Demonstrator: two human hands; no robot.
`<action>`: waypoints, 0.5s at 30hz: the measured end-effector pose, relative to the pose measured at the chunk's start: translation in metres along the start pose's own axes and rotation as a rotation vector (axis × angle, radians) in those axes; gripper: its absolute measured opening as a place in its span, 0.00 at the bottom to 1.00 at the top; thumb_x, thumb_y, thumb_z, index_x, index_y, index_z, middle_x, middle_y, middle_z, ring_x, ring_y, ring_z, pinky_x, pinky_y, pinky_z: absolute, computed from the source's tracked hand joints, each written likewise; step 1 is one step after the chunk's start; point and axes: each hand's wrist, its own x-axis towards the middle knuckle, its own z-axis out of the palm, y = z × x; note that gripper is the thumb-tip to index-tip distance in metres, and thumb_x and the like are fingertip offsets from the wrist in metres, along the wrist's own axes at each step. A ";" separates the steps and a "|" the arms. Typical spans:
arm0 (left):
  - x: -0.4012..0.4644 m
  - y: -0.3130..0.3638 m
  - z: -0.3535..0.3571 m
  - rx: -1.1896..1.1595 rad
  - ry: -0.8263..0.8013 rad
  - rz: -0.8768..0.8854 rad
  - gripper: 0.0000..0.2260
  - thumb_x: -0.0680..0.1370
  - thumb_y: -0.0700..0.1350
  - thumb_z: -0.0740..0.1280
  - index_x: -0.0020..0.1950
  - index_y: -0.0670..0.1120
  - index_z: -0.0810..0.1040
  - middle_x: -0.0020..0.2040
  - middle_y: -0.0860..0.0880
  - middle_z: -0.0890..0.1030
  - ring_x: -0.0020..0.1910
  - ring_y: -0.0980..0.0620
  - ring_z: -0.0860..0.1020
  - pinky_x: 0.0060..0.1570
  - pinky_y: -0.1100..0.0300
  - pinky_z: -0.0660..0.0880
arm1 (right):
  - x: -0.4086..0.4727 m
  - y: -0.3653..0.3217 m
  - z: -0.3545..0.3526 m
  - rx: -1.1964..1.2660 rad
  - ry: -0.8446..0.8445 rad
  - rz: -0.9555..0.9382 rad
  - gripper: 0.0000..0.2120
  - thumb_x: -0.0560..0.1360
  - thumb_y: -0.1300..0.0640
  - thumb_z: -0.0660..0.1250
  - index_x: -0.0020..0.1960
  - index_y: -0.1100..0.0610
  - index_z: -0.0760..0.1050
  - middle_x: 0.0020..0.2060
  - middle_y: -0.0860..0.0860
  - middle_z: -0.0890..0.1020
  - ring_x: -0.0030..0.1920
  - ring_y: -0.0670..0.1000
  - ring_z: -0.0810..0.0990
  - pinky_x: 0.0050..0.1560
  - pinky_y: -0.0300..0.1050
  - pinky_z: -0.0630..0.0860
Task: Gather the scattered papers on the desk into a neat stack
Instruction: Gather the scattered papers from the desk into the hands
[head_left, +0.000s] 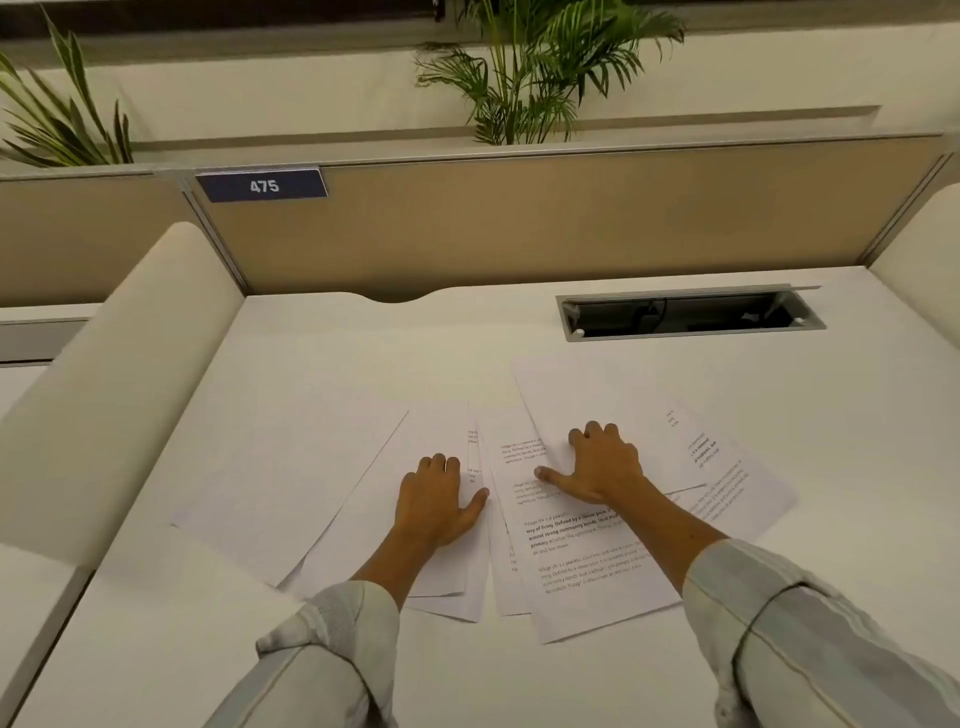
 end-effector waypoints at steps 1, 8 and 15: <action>0.000 0.002 -0.001 -0.010 0.009 -0.005 0.27 0.76 0.65 0.56 0.60 0.44 0.73 0.56 0.47 0.79 0.53 0.48 0.77 0.45 0.57 0.73 | 0.000 -0.002 -0.001 -0.006 -0.042 0.018 0.47 0.62 0.21 0.57 0.68 0.54 0.67 0.65 0.55 0.72 0.65 0.58 0.69 0.56 0.57 0.75; 0.003 0.028 -0.001 -0.291 -0.025 -0.154 0.19 0.78 0.58 0.61 0.55 0.43 0.74 0.50 0.46 0.81 0.48 0.47 0.80 0.45 0.58 0.74 | 0.006 -0.009 -0.008 0.012 -0.090 0.068 0.34 0.69 0.37 0.67 0.67 0.56 0.69 0.63 0.56 0.73 0.63 0.59 0.71 0.56 0.51 0.75; 0.020 0.054 -0.021 -0.553 -0.139 -0.470 0.29 0.65 0.62 0.75 0.54 0.42 0.76 0.51 0.45 0.82 0.50 0.44 0.82 0.42 0.55 0.78 | 0.012 -0.007 -0.019 0.102 -0.099 0.090 0.16 0.74 0.54 0.66 0.59 0.59 0.76 0.54 0.56 0.81 0.52 0.57 0.81 0.48 0.47 0.78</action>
